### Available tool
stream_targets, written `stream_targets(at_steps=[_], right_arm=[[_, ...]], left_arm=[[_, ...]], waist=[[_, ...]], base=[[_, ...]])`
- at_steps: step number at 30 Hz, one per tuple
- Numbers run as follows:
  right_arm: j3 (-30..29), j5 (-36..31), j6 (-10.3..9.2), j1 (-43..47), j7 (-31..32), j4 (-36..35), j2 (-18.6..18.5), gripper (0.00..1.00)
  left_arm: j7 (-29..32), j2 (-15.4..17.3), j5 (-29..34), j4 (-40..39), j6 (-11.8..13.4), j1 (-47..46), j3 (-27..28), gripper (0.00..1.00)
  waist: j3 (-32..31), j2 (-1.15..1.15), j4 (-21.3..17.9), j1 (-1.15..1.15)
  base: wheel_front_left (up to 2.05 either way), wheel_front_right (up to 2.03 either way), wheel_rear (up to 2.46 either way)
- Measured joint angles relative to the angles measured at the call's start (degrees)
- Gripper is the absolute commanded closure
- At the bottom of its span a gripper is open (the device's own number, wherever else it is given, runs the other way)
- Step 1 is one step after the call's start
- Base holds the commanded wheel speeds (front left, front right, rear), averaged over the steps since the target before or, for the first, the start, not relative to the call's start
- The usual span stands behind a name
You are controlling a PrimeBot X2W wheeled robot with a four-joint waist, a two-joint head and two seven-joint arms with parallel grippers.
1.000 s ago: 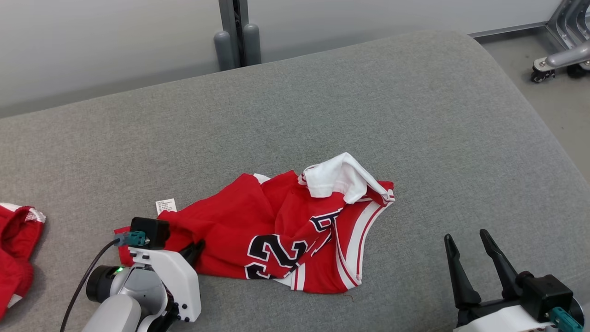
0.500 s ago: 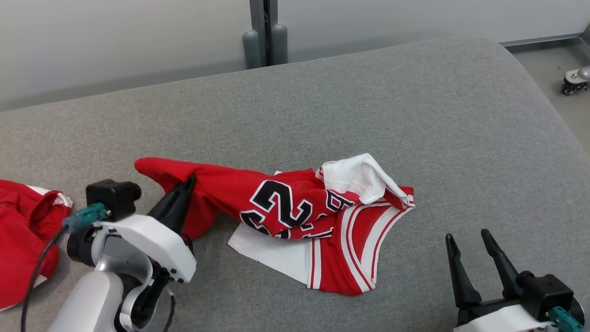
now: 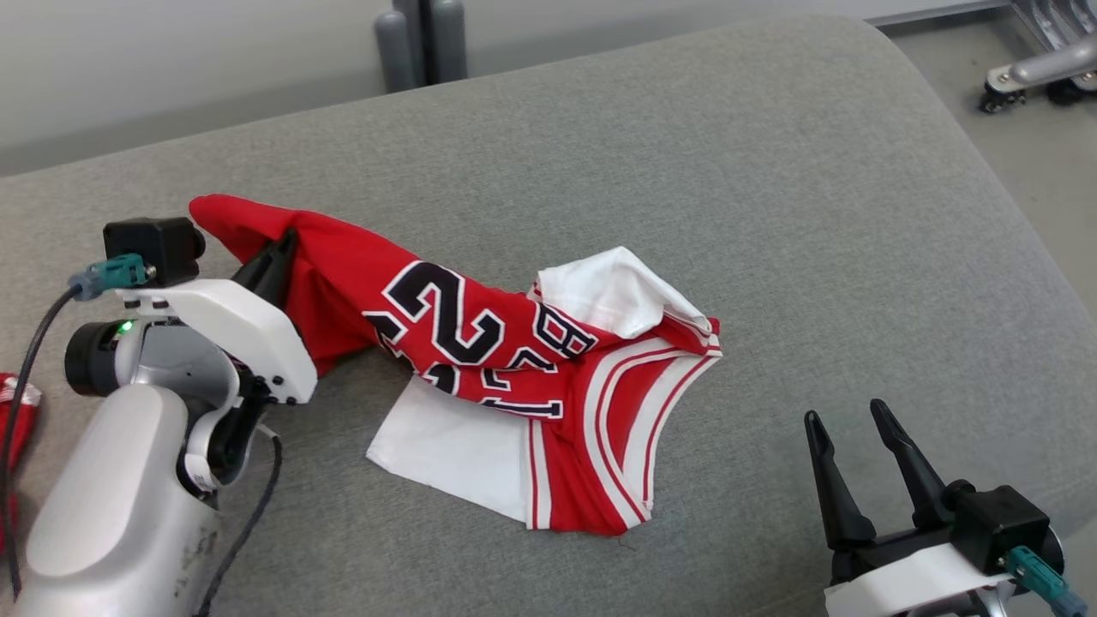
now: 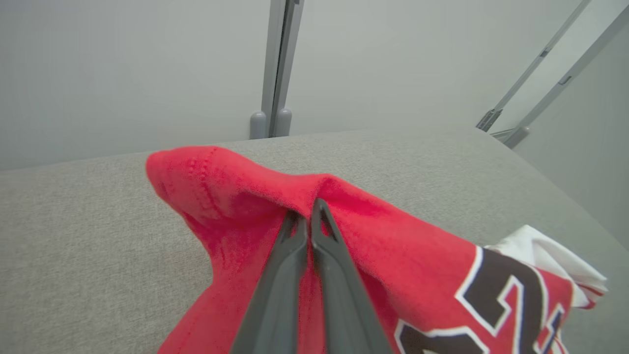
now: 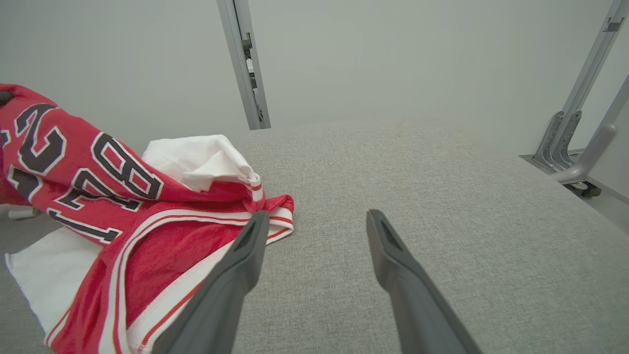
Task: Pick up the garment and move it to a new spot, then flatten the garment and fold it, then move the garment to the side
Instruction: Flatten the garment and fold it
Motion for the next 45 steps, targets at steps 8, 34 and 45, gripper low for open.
stream_targets(at_steps=[8, 34, 45], right_arm=[[0.4, 0.8, 0.00, -0.5, 0.0, -0.4, 0.0, 0.00], [0.2, -1.4, 0.00, 0.3, 0.0, -0.3, 0.0, 0.00], [0.2, -0.1, 0.00, 0.7, 0.0, -0.3, 0.0, 0.00]], left_arm=[[-3.9, 1.5, 2.3, 14.3, -1.5, -7.3, -0.1, 0.00], [-1.6, 4.8, -6.1, 5.1, -3.9, 10.3, 2.7, 0.00], [-4.3, 4.9, -6.1, 11.1, -4.9, 7.8, 3.1, 1.00]], waist=[[2.7, 0.00, -4.4, 0.00], [0.8, 0.00, 2.0, 0.00], [2.0, 0.00, -1.3, 0.00]], base=[[0.00, 0.00, 0.00], [0.00, 0.00, 0.00], [0.00, 0.00, 0.00]])
